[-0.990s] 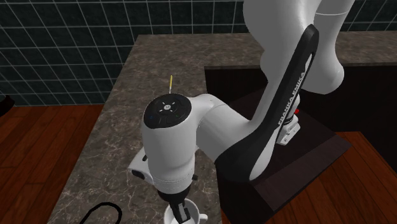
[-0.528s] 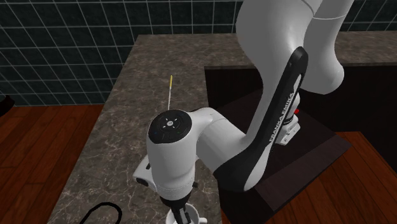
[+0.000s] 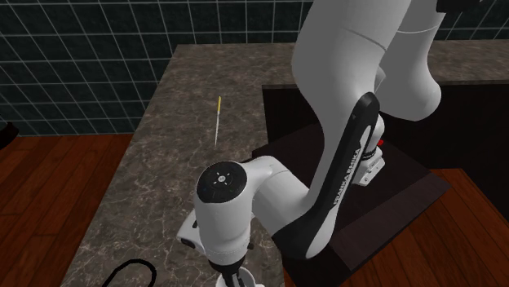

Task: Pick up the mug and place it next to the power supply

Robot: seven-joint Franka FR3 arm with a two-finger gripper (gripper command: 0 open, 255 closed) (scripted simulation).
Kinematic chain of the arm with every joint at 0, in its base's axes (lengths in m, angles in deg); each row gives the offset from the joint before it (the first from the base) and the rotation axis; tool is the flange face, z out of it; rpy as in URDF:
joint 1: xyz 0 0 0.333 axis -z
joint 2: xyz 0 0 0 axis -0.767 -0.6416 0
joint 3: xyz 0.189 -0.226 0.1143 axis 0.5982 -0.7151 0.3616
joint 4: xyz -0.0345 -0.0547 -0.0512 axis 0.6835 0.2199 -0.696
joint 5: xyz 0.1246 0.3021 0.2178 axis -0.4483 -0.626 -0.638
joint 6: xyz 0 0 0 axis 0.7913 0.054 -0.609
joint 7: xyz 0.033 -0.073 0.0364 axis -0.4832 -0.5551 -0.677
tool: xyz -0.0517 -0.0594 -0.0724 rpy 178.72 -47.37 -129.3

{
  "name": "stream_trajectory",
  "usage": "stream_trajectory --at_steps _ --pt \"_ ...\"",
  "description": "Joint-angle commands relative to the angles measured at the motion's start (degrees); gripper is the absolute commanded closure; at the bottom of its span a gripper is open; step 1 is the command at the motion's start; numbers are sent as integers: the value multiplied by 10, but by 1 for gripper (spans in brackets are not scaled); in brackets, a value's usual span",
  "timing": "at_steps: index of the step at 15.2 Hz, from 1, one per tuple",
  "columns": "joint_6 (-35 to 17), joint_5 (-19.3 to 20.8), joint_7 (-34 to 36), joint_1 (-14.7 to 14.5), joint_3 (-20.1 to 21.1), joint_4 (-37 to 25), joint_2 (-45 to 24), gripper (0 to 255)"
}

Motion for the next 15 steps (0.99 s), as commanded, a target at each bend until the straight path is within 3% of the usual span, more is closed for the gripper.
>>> stream_trajectory --at_steps 1,12,13,15 --pt "-14 -5 -4 2 3 -2 -15 255" --pt "-35 -13 -11 7 9 -5 -39 255" --pt "-35 -13 -11 7 9 -5 -39 0" --pt "-35 -13 -11 7 9 -5 -39 0"
